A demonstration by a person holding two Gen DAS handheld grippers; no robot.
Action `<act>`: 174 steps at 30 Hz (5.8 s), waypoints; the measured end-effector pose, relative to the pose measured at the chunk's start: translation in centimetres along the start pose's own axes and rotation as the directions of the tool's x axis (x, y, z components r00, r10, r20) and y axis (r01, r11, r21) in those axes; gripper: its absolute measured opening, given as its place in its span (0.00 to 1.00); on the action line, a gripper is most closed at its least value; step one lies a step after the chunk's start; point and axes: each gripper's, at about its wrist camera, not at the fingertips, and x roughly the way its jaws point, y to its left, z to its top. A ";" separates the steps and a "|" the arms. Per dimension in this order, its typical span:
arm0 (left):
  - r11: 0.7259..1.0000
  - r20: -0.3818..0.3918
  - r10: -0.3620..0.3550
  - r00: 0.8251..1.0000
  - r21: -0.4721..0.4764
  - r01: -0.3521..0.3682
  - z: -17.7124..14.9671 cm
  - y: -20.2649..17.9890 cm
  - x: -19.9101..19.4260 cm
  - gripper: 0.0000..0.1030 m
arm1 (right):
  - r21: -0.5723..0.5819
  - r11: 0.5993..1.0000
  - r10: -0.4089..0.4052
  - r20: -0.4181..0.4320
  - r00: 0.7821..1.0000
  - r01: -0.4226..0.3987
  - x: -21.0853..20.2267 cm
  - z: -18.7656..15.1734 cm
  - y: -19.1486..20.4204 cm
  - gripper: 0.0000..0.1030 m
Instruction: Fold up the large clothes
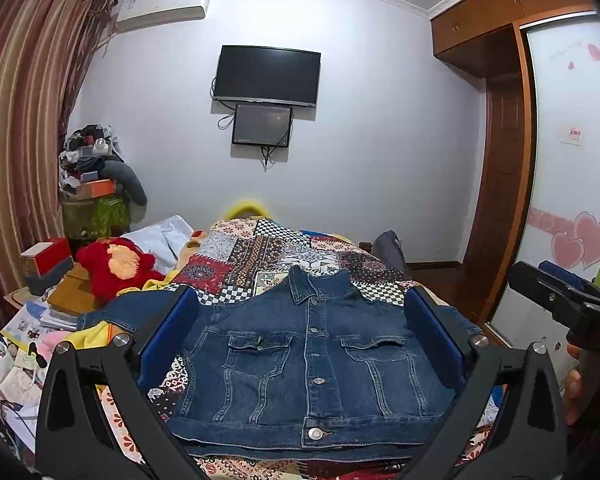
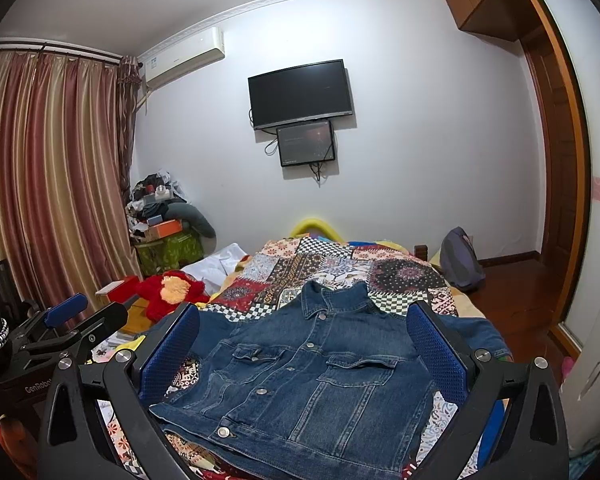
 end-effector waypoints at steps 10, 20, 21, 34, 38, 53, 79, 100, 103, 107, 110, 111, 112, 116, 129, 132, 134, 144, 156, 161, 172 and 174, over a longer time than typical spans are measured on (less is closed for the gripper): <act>1.000 -0.004 -0.001 1.000 -0.001 0.001 0.0 -0.1 0.2 1.00 | 0.000 1.000 -0.003 -0.003 1.000 0.003 0.1 -0.1 0.0 1.00; 1.000 -0.021 0.008 1.000 -0.001 -0.008 0.1 -0.1 1.3 1.00 | 0.004 1.000 -0.004 -0.026 1.000 0.004 0.9 -0.3 -0.4 1.00; 1.000 -0.023 0.010 1.000 -0.001 -0.010 0.1 0.0 1.5 1.00 | 0.007 1.000 -0.004 -0.028 1.000 0.004 1.0 -0.3 -0.5 1.00; 0.996 -0.075 0.086 0.993 0.002 -0.086 0.8 2.8 7.6 1.00 | -0.001 1.000 0.009 -0.076 0.997 -0.009 7.4 1.2 -1.2 1.00; 0.992 -0.132 0.112 0.985 -0.043 -0.118 0.7 5.4 11.1 1.00 | -0.005 1.000 0.020 -0.105 0.994 -0.021 11.4 1.9 -1.1 1.00; 0.892 -0.453 0.367 0.813 -0.078 -0.446 -4.7 22.7 25.2 1.00 | -0.115 0.993 -0.009 -0.324 0.946 -0.030 30.9 0.4 0.2 1.00; 0.774 -0.586 -0.059 0.808 -0.538 -0.333 -11.6 37.9 32.4 0.71 | -0.149 0.932 0.067 -0.825 0.561 -0.331 49.9 -14.3 5.3 1.00; 0.941 -0.443 0.231 0.866 -0.126 -0.315 -1.9 28.7 32.7 0.09 | -0.075 0.969 0.068 -0.834 0.547 -0.235 48.5 -11.6 2.1 1.00; 0.971 -0.426 0.185 0.886 -0.059 -0.231 -0.9 24.4 33.6 0.09 | -0.060 0.973 0.082 -0.810 0.581 -0.221 47.1 -9.9 1.1 1.00; 0.987 -0.492 0.125 0.861 -0.028 -0.159 -2.7 20.5 35.8 0.09 | -0.056 0.978 0.084 -0.778 0.622 -0.203 45.1 -7.8 0.0 1.00; 0.993 -0.563 0.068 0.823 -0.038 -0.108 -5.3 18.4 37.4 0.09 | -0.043 0.982 0.087 -0.765 0.638 -0.186 44.0 -7.0 -0.8 1.00; 0.995 -0.584 0.044 0.810 -0.048 -0.089 -6.3 17.7 37.7 0.09 | -0.034 0.983 0.091 -0.761 0.643 -0.179 43.5 -6.7 -1.3 1.00; 0.996 -0.614 0.033 0.789 -0.045 -0.076 -7.4 16.9 38.2 0.09 | -0.028 0.984 0.093 -0.758 0.646 -0.175 43.1 -6.6 -1.8 1.00; 0.998 -0.710 0.003 0.704 -0.043 -0.048 -11.9 14.6 39.3 0.09 | -0.010 0.989 0.090 -0.746 0.660 -0.146 41.9 -6.3 -3.5 1.00; 0.975 -0.687 -0.008 0.726 -0.167 -0.147 -11.1 18.8 34.1 0.61 | 0.054 0.993 0.114 -0.734 0.669 -0.109 40.6 -6.5 -5.9 1.00; 0.950 -0.647 0.045 0.761 -0.207 -0.232 -9.7 23.0 32.3 0.68 | 0.056 0.993 0.114 -0.736 0.667 -0.109 41.0 -6.6 -5.6 1.00; 0.932 -0.633 0.069 0.771 -0.235 -0.277 -9.4 25.7 31.5 0.69 | 0.053 0.992 0.114 -0.738 0.665 -0.111 41.4 -6.8 -5.3 1.00; 0.755 -0.581 -0.024 0.814 -0.544 -0.367 -11.7 37.3 30.6 0.69 | 0.030 0.995 0.087 -0.764 0.639 -0.099 43.4 -8.3 -4.1 1.00; 0.796 -0.603 0.281 0.747 -0.289 -0.532 -10.7 37.8 33.4 0.20 | 0.055 0.996 0.083 -0.782 0.618 -0.063 44.5 -9.3 -4.6 1.00; 0.839 -0.536 0.383 0.752 -0.138 -0.526 -7.2 34.4 33.2 0.11 | 0.047 0.997 0.074 -0.773 0.630 -0.059 43.9 -8.9 -5.1 1.00; 0.974 -0.253 0.213 0.944 -0.026 -0.227 5.8 21.1 32.2 0.10 | 0.084 0.996 0.080 -0.713 0.697 -0.028 40.7 -6.5 -8.0 1.00; 0.986 -0.229 0.158 0.960 -0.014 -0.166 7.0 18.2 32.6 0.10 | 0.092 0.996 0.081 -0.700 0.710 -0.023 39.9 -6.0 -8.8 1.00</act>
